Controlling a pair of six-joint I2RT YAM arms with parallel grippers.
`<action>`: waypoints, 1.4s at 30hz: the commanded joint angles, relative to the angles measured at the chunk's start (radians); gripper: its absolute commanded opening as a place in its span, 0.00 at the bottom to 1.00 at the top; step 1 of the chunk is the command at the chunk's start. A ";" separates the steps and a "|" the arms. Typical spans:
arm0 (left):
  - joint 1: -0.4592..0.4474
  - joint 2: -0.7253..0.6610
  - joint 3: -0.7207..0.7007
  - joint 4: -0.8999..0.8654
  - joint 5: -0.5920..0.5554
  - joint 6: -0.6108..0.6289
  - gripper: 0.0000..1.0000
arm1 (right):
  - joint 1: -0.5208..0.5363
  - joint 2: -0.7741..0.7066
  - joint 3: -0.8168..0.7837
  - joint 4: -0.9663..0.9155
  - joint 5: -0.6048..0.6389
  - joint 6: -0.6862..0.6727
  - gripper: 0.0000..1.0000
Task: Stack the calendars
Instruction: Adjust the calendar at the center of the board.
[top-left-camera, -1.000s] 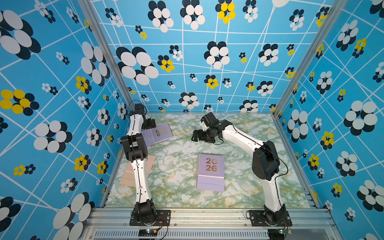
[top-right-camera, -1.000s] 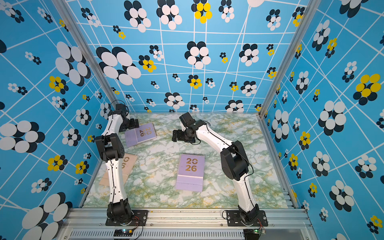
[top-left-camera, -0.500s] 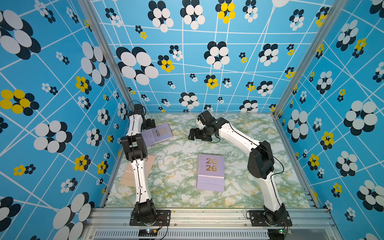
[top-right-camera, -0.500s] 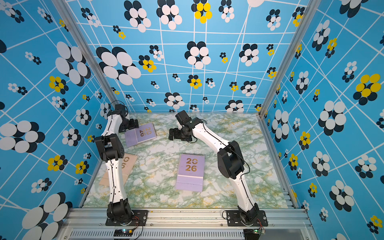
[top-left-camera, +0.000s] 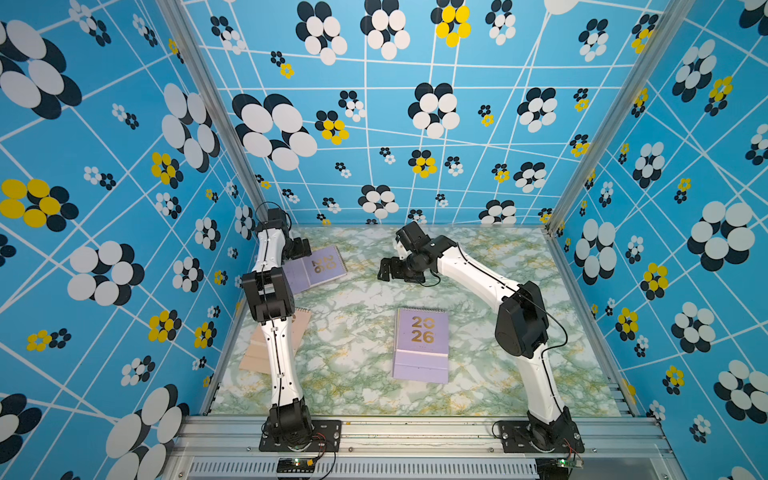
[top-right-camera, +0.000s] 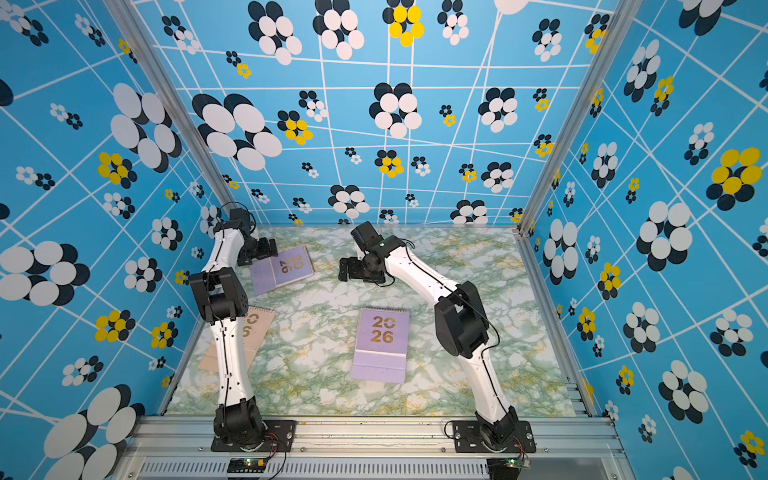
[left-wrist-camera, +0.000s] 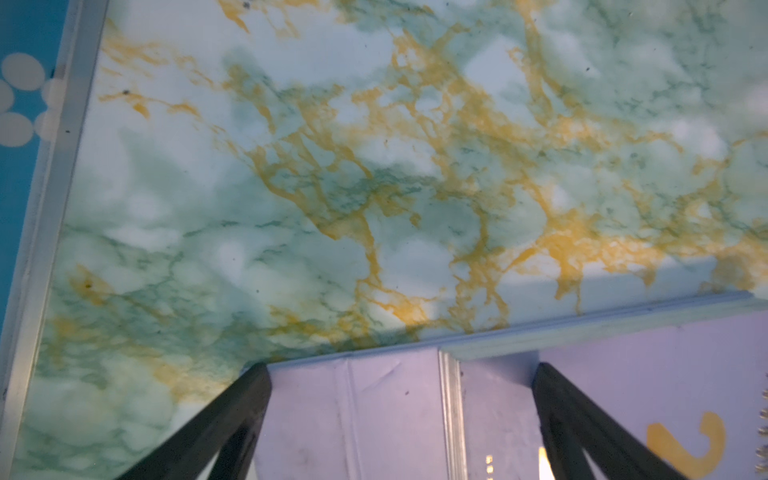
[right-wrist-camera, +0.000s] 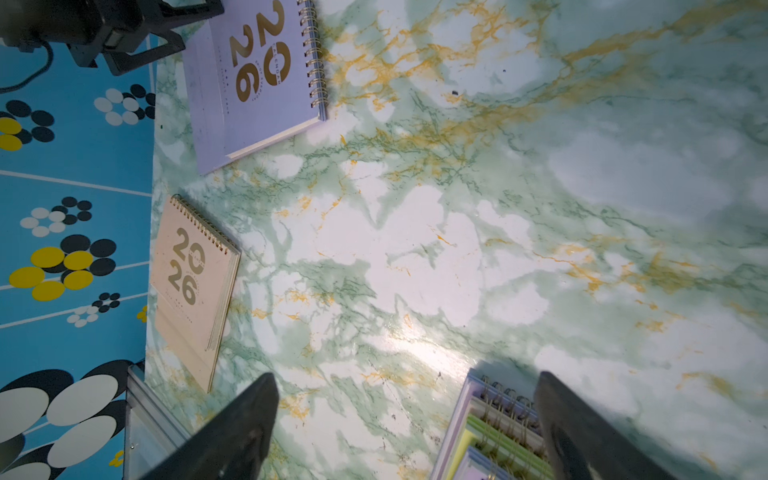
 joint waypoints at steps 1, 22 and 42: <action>-0.018 -0.004 -0.075 -0.092 0.055 -0.041 1.00 | 0.008 -0.028 -0.020 -0.010 0.015 -0.023 0.98; -0.127 -0.164 -0.395 0.042 0.150 -0.135 1.00 | -0.001 0.027 0.073 0.051 -0.080 0.000 0.98; -0.230 -0.377 -0.691 0.168 0.144 -0.190 0.99 | -0.004 0.338 0.426 0.048 -0.198 0.146 0.97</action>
